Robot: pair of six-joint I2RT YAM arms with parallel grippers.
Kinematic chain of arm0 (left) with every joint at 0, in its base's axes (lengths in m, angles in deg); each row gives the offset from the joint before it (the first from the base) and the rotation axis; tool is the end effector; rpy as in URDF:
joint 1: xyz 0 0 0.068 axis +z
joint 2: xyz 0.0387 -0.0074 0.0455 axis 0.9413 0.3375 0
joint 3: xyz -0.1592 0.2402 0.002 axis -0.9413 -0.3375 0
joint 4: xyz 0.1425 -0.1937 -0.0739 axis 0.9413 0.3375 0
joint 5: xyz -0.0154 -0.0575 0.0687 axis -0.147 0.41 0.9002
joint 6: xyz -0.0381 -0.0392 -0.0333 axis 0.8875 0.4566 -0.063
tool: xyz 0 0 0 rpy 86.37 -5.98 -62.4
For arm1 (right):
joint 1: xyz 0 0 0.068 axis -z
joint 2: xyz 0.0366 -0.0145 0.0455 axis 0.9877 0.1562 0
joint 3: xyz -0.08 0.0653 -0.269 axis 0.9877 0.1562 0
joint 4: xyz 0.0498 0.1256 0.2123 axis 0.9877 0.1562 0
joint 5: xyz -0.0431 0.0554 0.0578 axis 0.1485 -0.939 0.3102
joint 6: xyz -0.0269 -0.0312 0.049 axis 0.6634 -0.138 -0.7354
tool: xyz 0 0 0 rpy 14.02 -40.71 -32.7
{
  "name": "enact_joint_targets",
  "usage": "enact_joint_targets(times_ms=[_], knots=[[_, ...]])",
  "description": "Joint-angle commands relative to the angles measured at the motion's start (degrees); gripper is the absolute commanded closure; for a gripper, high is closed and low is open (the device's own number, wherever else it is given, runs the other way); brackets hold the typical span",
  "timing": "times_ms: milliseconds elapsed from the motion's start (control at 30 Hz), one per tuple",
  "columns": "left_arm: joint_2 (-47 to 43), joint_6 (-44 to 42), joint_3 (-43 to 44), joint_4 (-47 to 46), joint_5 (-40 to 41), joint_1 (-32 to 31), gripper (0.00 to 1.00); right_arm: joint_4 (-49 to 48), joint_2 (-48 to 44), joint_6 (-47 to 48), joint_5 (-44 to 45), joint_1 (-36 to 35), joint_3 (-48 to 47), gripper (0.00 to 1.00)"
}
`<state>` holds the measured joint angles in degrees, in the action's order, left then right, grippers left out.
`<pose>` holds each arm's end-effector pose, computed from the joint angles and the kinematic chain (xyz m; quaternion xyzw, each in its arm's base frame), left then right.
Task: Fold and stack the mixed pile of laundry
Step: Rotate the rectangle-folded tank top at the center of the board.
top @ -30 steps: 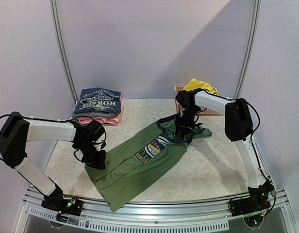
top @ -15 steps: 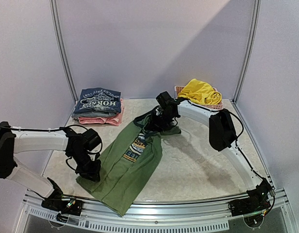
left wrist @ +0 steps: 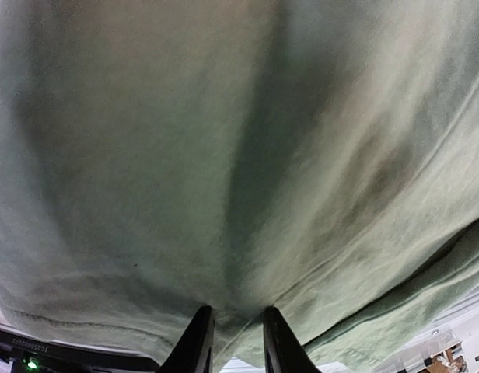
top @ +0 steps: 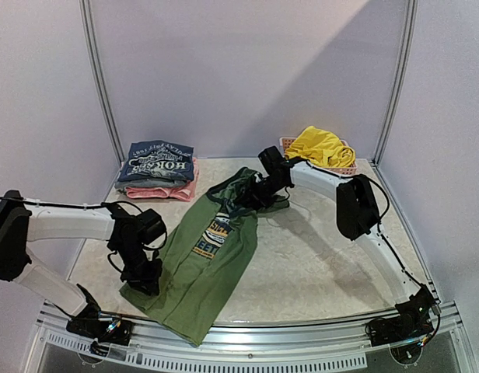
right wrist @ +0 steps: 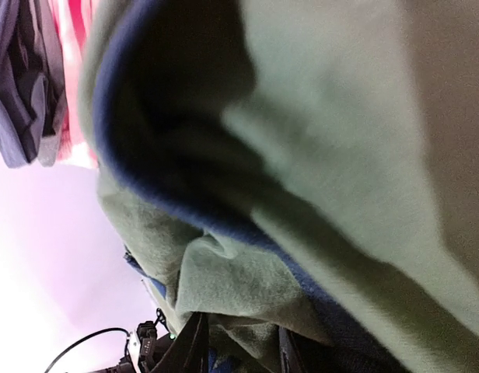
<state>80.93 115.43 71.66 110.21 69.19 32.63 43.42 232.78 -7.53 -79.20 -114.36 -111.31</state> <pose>0.1404 -0.1219 0.1580 0.0674 -0.9913 0.0607 0.0956 0.4704 0.3475 0.1094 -0.0701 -0.9035 -0.4216 0.0336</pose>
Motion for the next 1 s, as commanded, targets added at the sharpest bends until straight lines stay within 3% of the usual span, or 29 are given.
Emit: enact_joint_targets(times_ms=[0,333,600,800,967], knots=[[4.3,1.8,4.3,-0.5,-0.6,-1.9,0.78,9.5,1.9,5.1,5.8,6.0,2.6,0.68],[15.5,3.9,16.1,1.3,-2.5,-6.7,0.79,-6.9,8.2,4.1,-4.3,11.8,-4.0,0.65],[14.6,-0.7,24.4,12.0,2.8,-7.1,0.79,-4.2,0.3,10.5,-8.6,11.3,-0.8,0.56],[13.1,-8.0,30.4,17.4,8.9,-5.5,0.78,3.1,-10.3,16.6,-2.6,10.8,1.9,0.52],[12.9,-13.0,33.7,17.1,10.4,-1.8,0.76,9.9,-20.2,23.2,10.9,10.9,9.8,0.49]])
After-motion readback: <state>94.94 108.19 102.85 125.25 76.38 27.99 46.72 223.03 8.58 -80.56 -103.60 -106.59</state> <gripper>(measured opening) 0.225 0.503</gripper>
